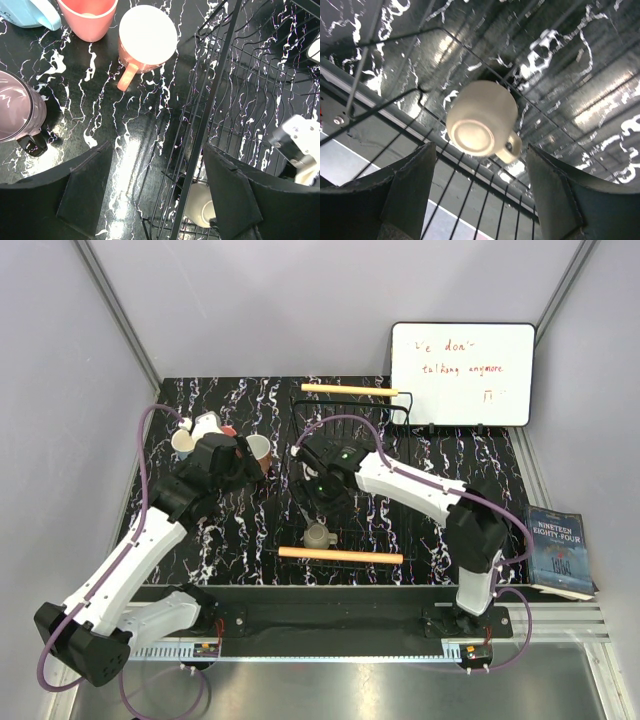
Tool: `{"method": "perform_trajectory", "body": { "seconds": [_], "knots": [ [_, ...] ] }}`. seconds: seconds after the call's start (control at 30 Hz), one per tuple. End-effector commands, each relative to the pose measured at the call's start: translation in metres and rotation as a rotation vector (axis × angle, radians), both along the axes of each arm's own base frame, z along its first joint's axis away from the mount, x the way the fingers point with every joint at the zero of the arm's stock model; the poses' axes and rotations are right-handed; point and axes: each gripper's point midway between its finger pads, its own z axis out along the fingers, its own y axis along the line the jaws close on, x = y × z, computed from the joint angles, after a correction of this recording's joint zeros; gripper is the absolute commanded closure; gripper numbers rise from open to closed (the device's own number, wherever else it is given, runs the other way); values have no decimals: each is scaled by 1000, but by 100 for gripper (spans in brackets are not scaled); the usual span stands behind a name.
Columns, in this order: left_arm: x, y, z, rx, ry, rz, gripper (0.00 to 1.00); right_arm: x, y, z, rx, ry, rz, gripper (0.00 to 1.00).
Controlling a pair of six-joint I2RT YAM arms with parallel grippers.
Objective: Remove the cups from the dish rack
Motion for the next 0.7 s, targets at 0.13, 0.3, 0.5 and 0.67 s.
{"method": "perform_trajectory", "body": {
  "seconds": [0.13, 0.3, 0.5, 0.67],
  "knots": [
    [9, -3, 26, -19, -80, 0, 23, -1, 25, -12, 58, 17, 41, 21],
    [10, -4, 26, -17, -78, 0, 23, -3, 23, -24, 32, 29, 49, 21],
    [11, -5, 24, -20, -71, 0, 23, -10, 16, -36, 3, 56, 51, 21],
    [12, -6, 23, -22, -67, -2, 23, -16, 10, -40, -17, 69, 51, 21]
  ]
}}
